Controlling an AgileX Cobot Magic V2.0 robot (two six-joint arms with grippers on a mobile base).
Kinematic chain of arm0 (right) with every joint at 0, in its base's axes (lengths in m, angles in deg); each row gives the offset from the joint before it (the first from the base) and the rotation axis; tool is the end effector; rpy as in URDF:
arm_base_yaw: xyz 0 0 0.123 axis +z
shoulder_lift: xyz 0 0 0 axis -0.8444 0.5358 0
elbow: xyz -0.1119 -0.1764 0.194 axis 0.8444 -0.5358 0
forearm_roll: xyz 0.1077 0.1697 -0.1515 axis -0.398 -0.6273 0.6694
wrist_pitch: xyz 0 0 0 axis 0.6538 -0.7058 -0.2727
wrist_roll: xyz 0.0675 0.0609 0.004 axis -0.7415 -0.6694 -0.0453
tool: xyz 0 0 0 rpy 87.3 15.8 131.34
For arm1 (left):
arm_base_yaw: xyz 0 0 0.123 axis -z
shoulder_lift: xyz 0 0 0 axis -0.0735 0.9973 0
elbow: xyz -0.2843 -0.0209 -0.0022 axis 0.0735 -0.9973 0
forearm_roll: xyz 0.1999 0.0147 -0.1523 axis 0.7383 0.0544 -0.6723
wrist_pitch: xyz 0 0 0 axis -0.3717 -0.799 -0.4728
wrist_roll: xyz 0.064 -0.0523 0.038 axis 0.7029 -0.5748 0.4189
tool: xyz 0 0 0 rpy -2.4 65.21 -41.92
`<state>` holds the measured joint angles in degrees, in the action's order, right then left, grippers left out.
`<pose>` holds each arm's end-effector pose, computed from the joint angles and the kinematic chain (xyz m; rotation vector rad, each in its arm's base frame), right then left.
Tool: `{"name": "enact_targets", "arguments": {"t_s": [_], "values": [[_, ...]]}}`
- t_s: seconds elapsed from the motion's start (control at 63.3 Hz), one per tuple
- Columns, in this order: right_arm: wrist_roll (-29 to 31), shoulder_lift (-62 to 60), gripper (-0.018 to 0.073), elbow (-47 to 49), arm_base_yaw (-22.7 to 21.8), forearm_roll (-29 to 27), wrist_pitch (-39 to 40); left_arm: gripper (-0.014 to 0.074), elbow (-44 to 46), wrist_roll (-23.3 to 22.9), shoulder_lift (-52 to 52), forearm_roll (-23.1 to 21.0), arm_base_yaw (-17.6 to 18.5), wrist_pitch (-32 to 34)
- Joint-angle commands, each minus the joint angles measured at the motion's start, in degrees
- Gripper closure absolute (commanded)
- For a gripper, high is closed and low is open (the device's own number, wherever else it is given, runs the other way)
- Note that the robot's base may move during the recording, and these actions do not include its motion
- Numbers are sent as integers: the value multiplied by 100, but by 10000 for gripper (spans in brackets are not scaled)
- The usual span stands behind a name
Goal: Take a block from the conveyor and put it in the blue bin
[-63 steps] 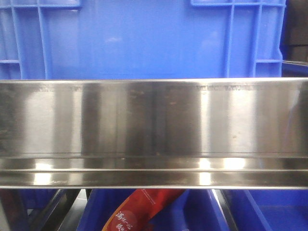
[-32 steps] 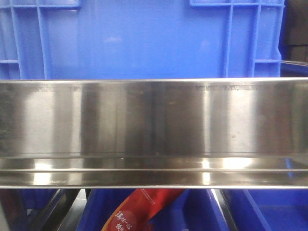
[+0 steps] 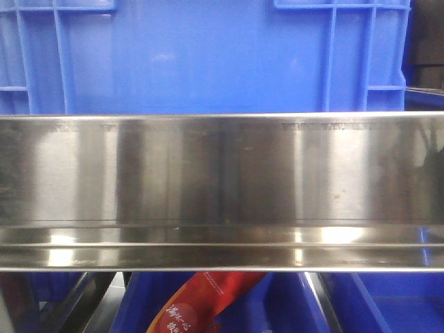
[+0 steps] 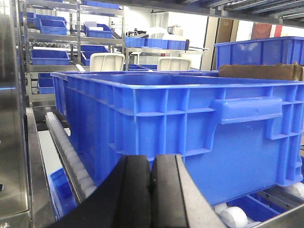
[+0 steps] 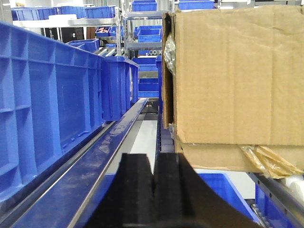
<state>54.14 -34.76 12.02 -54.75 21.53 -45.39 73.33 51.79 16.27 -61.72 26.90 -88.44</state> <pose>0.0562 0.0027 0.2156 0.0172 1.4640 0.1004 0.0465 -0.0261 0.2943 0.3169 1.4588 -0.4039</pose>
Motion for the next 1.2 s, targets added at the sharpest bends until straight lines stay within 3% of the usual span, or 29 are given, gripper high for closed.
{"name": "enact_targets", "arguments": {"t_s": [0.0,0.332,1.043,1.185], "values": [[-19,-34,721,-10,-32,35,57,708,-4,-42,-30,-58,-16,100],[-19,-34,721,-10,-32,35,-449,708,-4,-42,-30,-58,-16,100],[-19,-34,721,-10,-32,35,-421,708,-4,-42,-39,-58,-30,113],[-19,-34,721,-10,-32,35,-412,708,-312,-42,-39,866,-335,469]]}}
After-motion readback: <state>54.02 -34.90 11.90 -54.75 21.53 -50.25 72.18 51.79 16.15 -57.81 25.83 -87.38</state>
